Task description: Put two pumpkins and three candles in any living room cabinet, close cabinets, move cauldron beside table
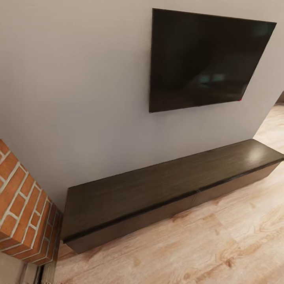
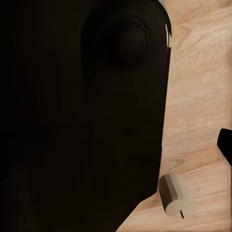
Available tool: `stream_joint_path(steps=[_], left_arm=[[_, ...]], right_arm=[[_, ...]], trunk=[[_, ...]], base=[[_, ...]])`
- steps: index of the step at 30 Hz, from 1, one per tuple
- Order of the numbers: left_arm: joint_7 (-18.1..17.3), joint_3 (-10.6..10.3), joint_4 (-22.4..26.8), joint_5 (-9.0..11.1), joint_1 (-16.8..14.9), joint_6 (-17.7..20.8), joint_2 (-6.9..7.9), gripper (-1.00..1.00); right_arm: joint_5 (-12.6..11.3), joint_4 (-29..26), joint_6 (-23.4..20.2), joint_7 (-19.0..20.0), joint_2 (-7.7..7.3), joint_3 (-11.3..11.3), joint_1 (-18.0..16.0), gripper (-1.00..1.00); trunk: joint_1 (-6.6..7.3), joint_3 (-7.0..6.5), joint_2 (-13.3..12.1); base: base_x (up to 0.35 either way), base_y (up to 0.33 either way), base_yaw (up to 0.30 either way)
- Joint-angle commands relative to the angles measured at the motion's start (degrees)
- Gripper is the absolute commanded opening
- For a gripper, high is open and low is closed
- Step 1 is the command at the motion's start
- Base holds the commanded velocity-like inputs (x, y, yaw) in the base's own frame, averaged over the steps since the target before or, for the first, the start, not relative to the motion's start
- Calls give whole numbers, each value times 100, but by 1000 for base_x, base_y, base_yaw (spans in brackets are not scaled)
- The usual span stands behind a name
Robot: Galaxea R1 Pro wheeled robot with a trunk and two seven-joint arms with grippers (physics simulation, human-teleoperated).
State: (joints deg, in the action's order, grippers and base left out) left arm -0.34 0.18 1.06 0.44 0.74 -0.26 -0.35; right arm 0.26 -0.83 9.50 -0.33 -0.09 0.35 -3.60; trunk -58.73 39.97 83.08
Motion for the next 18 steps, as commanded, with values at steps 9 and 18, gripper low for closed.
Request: stream_joint_path(steps=[9,18], left_arm=[[1,0,0,0,-3,0,4,100],[-1,0,0,-3,-1,0,0,100]], right_arm=[[8,2,-8,6,-24,8,0,100],[9,-5,-9,-1,-26,9,0,100]], trunk=[[0,0,0],[0,0,0]], base=[[133,-58,39],[105,-34,1]])
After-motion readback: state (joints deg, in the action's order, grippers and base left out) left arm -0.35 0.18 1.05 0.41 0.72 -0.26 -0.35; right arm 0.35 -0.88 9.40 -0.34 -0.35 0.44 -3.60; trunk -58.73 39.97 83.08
